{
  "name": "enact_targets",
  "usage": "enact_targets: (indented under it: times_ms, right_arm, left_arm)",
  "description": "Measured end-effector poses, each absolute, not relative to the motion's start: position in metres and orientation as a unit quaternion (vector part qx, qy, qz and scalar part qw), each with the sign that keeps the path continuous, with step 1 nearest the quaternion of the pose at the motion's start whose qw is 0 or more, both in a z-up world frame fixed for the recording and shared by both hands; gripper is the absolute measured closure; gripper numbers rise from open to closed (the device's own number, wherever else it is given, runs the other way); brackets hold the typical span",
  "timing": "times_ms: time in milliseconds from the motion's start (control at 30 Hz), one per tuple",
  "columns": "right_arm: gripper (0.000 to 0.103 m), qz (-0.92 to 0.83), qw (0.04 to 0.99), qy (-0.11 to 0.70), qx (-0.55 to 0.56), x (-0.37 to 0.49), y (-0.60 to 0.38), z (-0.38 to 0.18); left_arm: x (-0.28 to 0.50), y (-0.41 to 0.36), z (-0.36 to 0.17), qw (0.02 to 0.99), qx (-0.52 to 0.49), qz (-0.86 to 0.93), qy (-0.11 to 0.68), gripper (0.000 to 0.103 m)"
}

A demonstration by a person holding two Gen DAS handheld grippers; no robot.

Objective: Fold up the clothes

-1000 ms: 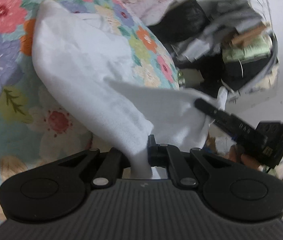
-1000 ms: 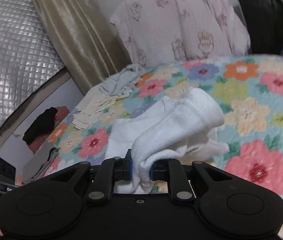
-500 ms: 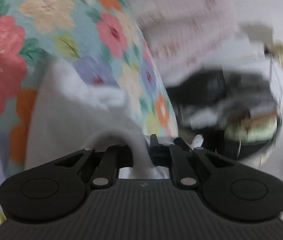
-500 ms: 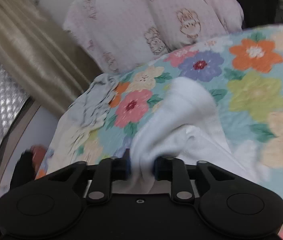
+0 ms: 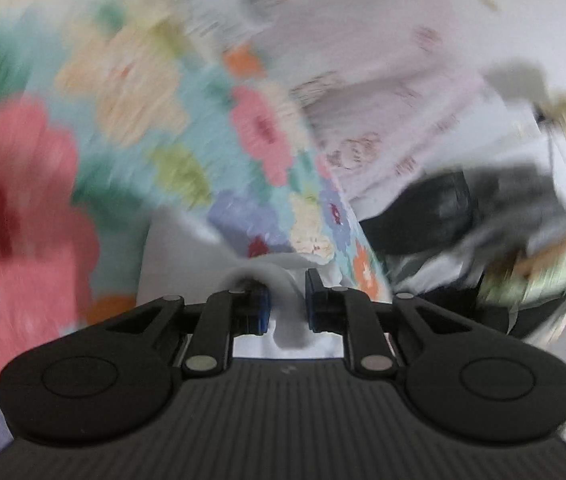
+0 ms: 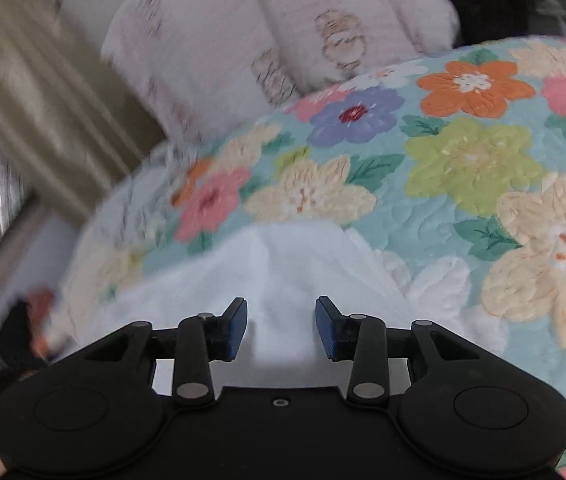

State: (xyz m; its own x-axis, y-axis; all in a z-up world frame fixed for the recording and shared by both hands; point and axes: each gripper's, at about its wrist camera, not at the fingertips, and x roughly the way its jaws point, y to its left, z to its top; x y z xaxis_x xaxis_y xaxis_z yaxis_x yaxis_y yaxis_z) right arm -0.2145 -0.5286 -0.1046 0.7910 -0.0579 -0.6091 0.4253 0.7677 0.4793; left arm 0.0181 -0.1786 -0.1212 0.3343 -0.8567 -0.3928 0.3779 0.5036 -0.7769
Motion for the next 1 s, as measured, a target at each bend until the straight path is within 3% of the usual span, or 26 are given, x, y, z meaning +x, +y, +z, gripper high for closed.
enact_targets:
  times_ms: [133,233,367,433,467,500,633,733,800,833,867,900,1000]
  right_arm:
    - [0.051,-0.151,0.900,0.335,0.235,-0.205,-0.529,-0.102]
    - [0.042,-0.131,0.898,0.355,0.226,-0.187,-0.546,-0.106]
    - [0.041,-0.149,0.880,0.401,0.205,-0.150,-0.556,-0.125]
    - [0.047,-0.147,0.880,0.420,0.163,-0.133,-0.546,-0.134]
    - [0.072,-0.136,0.886,0.410,0.169,-0.131,-0.546,-0.135]
    - [0.087,-0.124,0.892,0.399,0.174,-0.130,-0.545,-0.137]
    - [0.091,-0.140,0.914,0.336,0.179,-0.147,-0.546,-0.112]
    - [0.091,-0.150,0.922,0.313,0.171,-0.149,-0.545,-0.102]
    - [0.082,-0.160,0.905,0.348,0.188,-0.142,-0.552,-0.119]
    - [0.074,-0.180,0.890,0.364,0.206,-0.144,-0.557,-0.130]
    - [0.060,-0.201,0.883,0.358,0.229,-0.157,-0.561,-0.137]
    - [0.054,-0.210,0.879,0.350,0.246,-0.168,-0.564,-0.135]
    - [0.051,-0.239,0.872,0.323,0.280,-0.202,-0.566,-0.114]
  left_arm:
    - [0.000,-0.179,-0.105,0.801,-0.183,-0.427,0.377,0.056]
    - [0.000,-0.174,-0.107,0.803,-0.154,-0.441,0.369,0.054]
    - [0.009,-0.173,-0.120,0.807,-0.127,-0.439,0.373,0.041]
    - [0.020,-0.182,-0.136,0.797,-0.127,-0.431,0.403,0.040]
    - [0.025,-0.187,-0.145,0.791,-0.130,-0.426,0.418,0.041]
    - [0.029,-0.191,-0.152,0.787,-0.139,-0.421,0.430,0.043]
    - [0.030,-0.193,-0.157,0.799,-0.160,-0.383,0.435,0.063]
    - [0.030,-0.197,-0.163,0.819,-0.125,-0.331,0.452,0.064]
    - [0.028,-0.199,-0.168,0.822,-0.112,-0.329,0.451,0.063]
    - [0.027,-0.200,-0.169,0.825,-0.106,-0.328,0.449,0.063]
    - [0.025,-0.202,-0.167,0.828,-0.099,-0.324,0.447,0.063]
    - [0.024,-0.204,-0.164,0.830,-0.092,-0.320,0.447,0.063]
    - [0.021,-0.200,-0.157,0.827,-0.105,-0.311,0.456,0.061]
